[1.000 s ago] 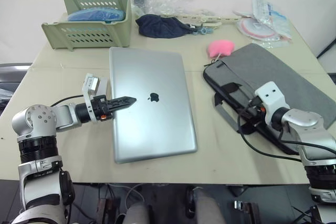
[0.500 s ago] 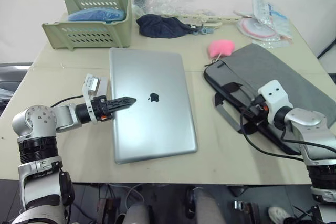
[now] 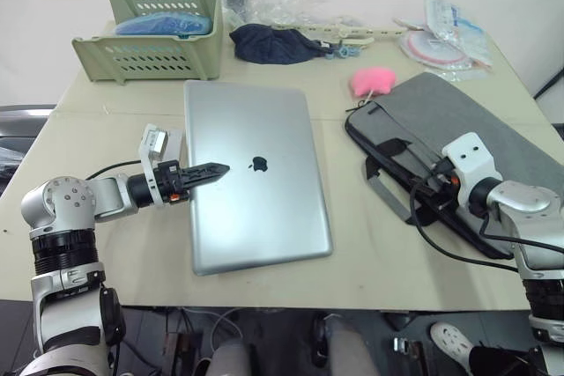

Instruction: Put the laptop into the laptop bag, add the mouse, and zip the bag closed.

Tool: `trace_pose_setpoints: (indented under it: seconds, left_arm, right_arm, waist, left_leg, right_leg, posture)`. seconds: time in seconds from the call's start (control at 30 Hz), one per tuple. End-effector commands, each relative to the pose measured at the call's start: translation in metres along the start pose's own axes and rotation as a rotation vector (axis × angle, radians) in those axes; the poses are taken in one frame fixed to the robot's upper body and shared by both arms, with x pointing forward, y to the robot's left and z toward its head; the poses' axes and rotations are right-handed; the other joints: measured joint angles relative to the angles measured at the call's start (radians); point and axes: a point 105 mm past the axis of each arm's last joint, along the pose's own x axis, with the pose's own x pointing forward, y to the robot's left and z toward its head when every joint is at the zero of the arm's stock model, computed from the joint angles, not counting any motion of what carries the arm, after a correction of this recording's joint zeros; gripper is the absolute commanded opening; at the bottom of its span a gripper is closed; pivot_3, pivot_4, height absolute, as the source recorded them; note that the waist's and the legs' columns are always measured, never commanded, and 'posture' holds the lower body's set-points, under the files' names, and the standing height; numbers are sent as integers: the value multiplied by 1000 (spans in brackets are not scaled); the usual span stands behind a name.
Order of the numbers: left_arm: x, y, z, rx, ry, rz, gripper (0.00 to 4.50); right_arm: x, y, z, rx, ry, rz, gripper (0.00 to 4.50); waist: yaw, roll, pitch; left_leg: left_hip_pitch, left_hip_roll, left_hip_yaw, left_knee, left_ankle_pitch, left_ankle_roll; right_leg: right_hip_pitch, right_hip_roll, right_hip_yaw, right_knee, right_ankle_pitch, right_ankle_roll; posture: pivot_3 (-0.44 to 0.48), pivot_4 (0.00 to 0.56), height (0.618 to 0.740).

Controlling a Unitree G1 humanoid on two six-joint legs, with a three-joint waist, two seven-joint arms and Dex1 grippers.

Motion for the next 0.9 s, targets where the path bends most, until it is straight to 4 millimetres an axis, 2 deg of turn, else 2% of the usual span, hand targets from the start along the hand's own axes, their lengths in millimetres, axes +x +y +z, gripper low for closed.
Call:
trace_pose_setpoints:
  seconds: [0.03,0.17,0.27,0.37,0.53,0.77,0.9]
  left_arm:
    - [0,-12,7,80,-13,-20,438]
    - [1,-12,7,81,-13,-21,438]
    - [1,-12,7,81,-13,-21,438]
    - [1,-12,6,82,-12,-23,438]
    - [3,-12,4,80,-6,-26,438]
    - [3,-12,4,79,-8,-27,438]
    - [3,-11,4,81,-10,-25,438]
  right_arm:
    - [-8,-15,12,-29,-40,-62,4433]
    - [-7,-15,12,-27,-41,-63,4433]
    - [-6,-15,10,-27,-36,-67,3713]
    - [-6,-15,10,-27,-38,-67,2209]
    - [-6,-14,12,-24,-43,-65,47]
    - [-6,-14,12,3,-49,-67,47]
    - [-4,-11,23,56,-82,-48,47]
  waist:
    - [0,0,0]
    - [0,0,0]
    - [1,0,0]
    - [2,0,0]
    - [4,0,0]
    - [9,0,0]
    - [10,0,0]
  left_leg:
    - [0,0,0,0,0,0]
    - [0,0,0,0,0,0]
    - [0,0,0,0,0,0]
    - [0,0,0,0,0,0]
    - [0,0,0,0,0,0]
    - [0,0,0,0,0,0]
    - [0,0,0,0,0,0]
  right_leg:
    - [0,0,0,0,0,0]
    - [0,0,0,0,0,0]
    - [0,0,0,0,0,0]
    - [0,0,0,0,0,0]
    - [0,0,0,0,0,0]
    - [0,0,0,0,0,0]
    - [0,0,0,0,0,0]
  posture:
    - [0,150,740]
    - [0,150,740]
    - [0,150,740]
    - [0,150,740]
    - [0,150,740]
    - [0,150,740]
    - [0,150,740]
